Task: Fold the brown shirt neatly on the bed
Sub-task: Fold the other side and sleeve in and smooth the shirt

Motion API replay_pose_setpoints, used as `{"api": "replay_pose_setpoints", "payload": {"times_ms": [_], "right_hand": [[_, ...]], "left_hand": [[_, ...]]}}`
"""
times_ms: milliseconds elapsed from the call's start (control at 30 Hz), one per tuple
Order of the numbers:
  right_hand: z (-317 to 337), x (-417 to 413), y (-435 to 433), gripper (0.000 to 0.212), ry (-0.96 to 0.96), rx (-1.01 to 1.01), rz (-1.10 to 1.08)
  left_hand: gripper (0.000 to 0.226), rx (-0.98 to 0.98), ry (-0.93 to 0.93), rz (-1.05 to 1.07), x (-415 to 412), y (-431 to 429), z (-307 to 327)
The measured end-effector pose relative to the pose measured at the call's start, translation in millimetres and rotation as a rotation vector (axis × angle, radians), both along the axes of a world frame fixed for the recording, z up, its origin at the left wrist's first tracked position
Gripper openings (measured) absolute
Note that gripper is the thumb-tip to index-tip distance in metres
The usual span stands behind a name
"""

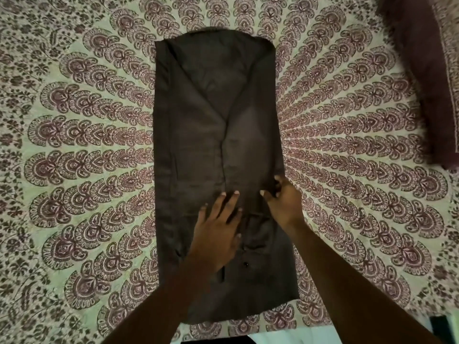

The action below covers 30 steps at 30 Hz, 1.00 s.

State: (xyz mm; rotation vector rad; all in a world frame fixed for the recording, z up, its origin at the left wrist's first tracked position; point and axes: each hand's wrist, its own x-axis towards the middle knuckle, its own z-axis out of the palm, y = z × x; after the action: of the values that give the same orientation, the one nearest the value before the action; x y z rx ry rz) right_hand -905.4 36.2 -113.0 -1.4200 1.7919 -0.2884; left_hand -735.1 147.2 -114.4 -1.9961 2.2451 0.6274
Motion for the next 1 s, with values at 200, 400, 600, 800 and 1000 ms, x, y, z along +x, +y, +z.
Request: {"api": "replay_pose_setpoints", "payload": {"times_ms": [200,400,600,800,1000], "right_hand": [[-4.5,7.4,-54.3,0.049,-0.015,-0.027,-0.011],[-22.9,19.5,-135.1,0.04,-0.15,-0.034,-0.177],[-24.4,44.8,-209.4,0.02,-0.284,-0.053,-0.154],[-33.7,66.8,-277.7,0.022,-0.384,-0.123,-0.193],[-31.8,94.1,-318.2,0.053,-0.461,-0.161,-0.264]], "left_hand": [[0.034,-0.11,0.04,-0.098,19.8,-30.9,-17.9],[0.02,-0.253,0.147,0.049,26.6,-100.6,-22.5],[0.061,-0.157,0.238,0.393,32.7,-202.2,-17.4],[0.076,-0.098,0.404,0.62,43.8,-264.9,-22.1],[0.037,-0.115,0.353,0.648,49.8,-261.6,-25.0]]}}
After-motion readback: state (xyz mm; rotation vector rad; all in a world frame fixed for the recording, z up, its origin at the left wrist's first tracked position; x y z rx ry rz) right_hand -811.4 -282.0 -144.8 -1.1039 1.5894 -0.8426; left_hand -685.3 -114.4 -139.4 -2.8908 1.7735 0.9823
